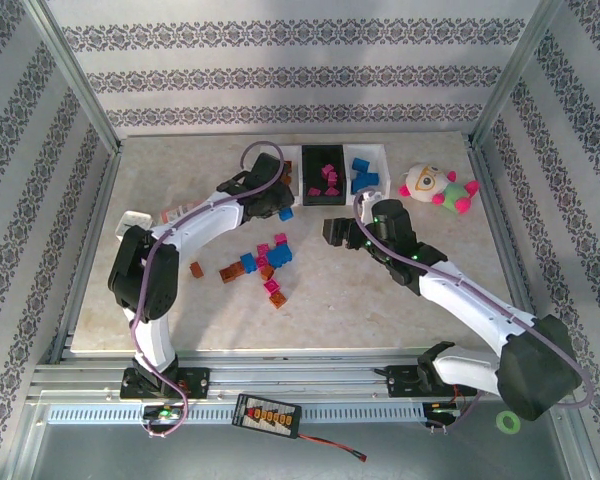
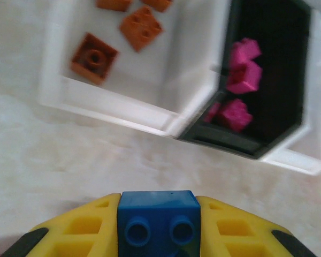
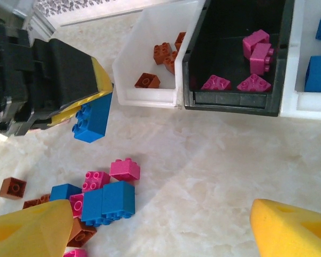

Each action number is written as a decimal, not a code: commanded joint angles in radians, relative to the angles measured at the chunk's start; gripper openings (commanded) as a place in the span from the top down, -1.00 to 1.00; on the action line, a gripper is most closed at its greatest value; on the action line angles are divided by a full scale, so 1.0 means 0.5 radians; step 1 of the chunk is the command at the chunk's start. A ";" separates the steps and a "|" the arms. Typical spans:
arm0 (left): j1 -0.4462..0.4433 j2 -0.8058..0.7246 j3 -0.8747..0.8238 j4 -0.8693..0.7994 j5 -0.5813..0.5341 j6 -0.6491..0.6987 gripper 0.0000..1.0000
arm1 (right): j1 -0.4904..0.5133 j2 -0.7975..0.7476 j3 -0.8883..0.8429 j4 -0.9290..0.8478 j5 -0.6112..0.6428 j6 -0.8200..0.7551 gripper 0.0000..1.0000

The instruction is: Sort the legos into containers by color

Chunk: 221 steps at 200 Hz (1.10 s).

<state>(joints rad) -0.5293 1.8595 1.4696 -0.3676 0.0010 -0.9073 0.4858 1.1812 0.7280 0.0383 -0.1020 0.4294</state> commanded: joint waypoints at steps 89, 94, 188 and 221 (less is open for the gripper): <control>-0.254 0.659 0.786 0.836 0.174 0.101 0.60 | -0.400 -0.616 -0.355 -0.032 0.060 0.197 -0.72; -0.259 0.693 0.816 0.880 0.159 0.108 0.59 | -0.408 -0.640 -0.361 -0.046 0.062 0.196 -0.72; -0.276 1.215 1.224 1.381 -0.181 0.346 0.66 | -0.472 -0.782 -0.390 -0.169 0.021 0.197 -0.73; -0.277 1.417 1.537 1.272 -0.211 0.409 0.66 | -0.472 -0.783 -0.398 -0.168 0.020 0.210 -0.73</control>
<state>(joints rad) -0.6613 2.5076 2.1151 0.2413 -0.0662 -0.7631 0.2569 0.8032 0.5465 -0.0380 -0.0879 0.5217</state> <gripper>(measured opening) 0.309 0.865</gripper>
